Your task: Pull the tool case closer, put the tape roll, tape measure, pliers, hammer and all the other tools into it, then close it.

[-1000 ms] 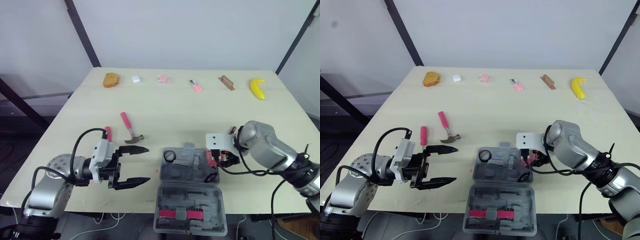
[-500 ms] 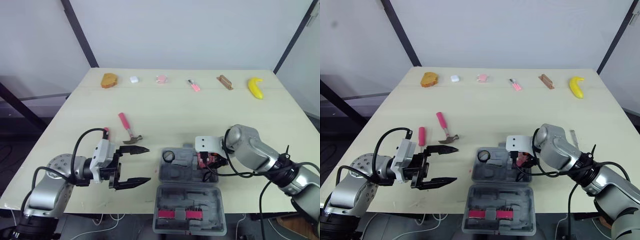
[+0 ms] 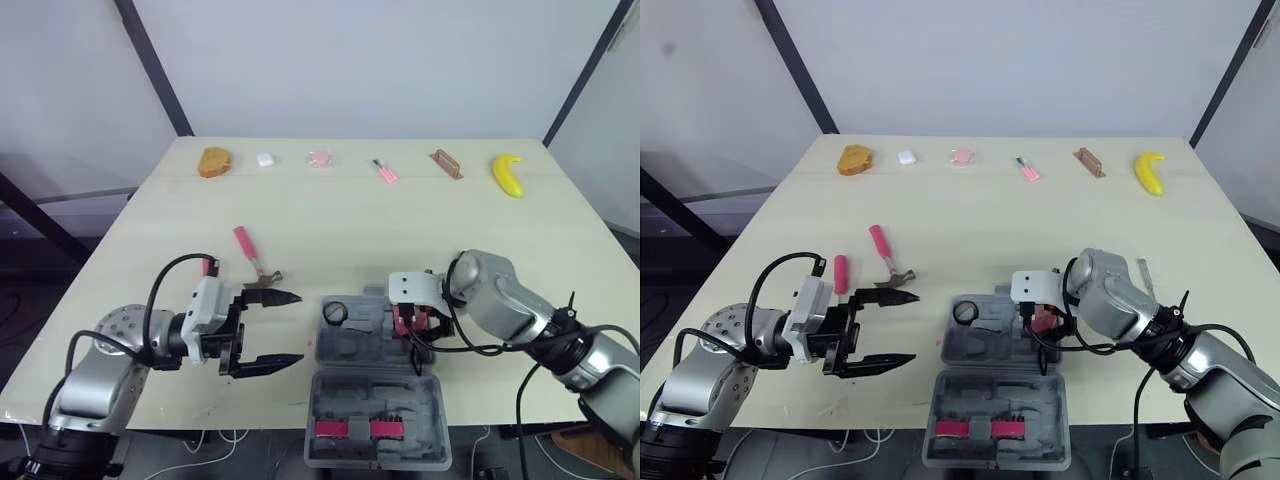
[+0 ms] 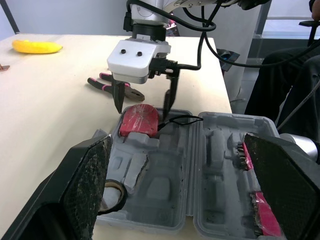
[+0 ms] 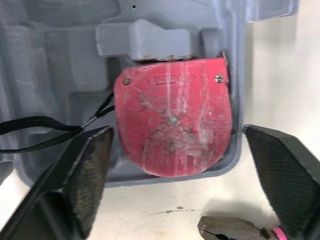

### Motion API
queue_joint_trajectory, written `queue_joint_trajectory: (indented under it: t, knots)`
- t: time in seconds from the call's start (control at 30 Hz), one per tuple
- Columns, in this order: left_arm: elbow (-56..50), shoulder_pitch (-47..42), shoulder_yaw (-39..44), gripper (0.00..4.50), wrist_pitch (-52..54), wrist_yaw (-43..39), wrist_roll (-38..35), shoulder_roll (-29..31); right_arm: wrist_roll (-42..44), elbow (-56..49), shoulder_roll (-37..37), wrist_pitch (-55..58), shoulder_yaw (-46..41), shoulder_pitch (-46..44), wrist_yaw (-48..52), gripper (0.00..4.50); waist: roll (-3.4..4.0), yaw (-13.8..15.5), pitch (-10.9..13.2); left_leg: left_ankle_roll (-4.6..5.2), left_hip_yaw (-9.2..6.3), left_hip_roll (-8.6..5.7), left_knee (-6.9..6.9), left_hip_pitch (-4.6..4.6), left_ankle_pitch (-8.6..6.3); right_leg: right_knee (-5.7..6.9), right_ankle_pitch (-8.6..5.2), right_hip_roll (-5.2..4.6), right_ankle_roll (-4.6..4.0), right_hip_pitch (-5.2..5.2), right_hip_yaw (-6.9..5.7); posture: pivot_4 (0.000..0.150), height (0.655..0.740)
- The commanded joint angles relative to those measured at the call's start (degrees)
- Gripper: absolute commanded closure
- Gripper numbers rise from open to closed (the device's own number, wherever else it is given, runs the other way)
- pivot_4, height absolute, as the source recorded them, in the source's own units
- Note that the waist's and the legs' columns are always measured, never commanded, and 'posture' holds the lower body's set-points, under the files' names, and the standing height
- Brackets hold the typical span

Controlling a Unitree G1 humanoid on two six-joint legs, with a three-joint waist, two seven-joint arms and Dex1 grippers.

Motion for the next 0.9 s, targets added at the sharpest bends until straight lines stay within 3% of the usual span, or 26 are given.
queue_joint_trajectory:
  t: [0.03, 0.37, 0.53, 0.67, 0.77, 0.9]
  knots:
    - [-0.96, -0.6, 0.3, 0.0, -0.33, -0.34, -0.75, -0.11, 0.17, -2.06, -0.32, 0.59, -2.0, -0.35, -0.38, 0.09, 0.0, 0.0, 0.0, 0.0, 0.0, 0.0, 0.0, 0.0, 0.0, 0.0, 0.0, 0.0, 0.0, 0.0, 0.0, 0.15, 0.74]
    - [-0.63, -0.81, 0.37, 0.0, -0.13, -0.6, -0.6, -0.08, 6.12, -9.97, -7.51, 0.63, -10.66, 1.63, 1.83, 0.09, -0.03, 0.08, 0.01, 0.0, -0.01, 0.0, 0.0, 0.0, 0.0, -0.01, 0.0, 0.0, 0.0, 0.0, 0.01, 0.15, 0.74]
    - [-0.52, -1.03, 0.35, 0.0, -0.02, -0.73, -0.79, -0.18, 13.48, -8.87, -5.22, -3.43, -20.29, 6.86, -0.58, 0.09, -0.06, -0.09, 0.02, 0.0, 0.0, 0.0, -0.02, 0.0, 0.0, -0.01, 0.0, 0.0, 0.0, 0.01, 0.03, 0.15, 0.74]
    - [0.14, -1.31, 0.26, 0.0, -0.1, -1.47, -0.72, 0.07, 18.82, -6.39, -2.97, -11.11, -27.11, 12.58, -2.81, 1.11, -0.1, 0.11, 0.01, 0.0, 0.04, 0.0, -0.03, 0.0, 0.0, -0.02, 0.0, 0.0, 0.01, 0.0, 0.08, 0.15, 0.74]
    - [0.59, -1.66, 0.05, 0.0, -0.23, -1.86, -0.44, 0.1, 25.55, -5.31, 1.86, -15.48, -32.54, 17.75, -3.29, 1.11, -0.19, 0.09, -0.03, 0.0, 0.01, 0.0, -0.04, 0.02, 0.0, -0.02, 0.0, 0.03, 0.01, 0.02, 0.06, 0.15, 0.74]
    - [0.8, -1.89, -0.23, 0.0, -0.24, -2.18, -0.32, -0.11, 25.7, -0.83, 3.29, -24.29, -33.23, 21.4, -3.78, 1.11, -0.18, 0.05, -0.01, 0.0, 0.05, 0.01, -0.04, 0.02, 0.0, -0.02, 0.01, 0.04, 0.01, 0.03, 0.1, 0.15, 0.74]
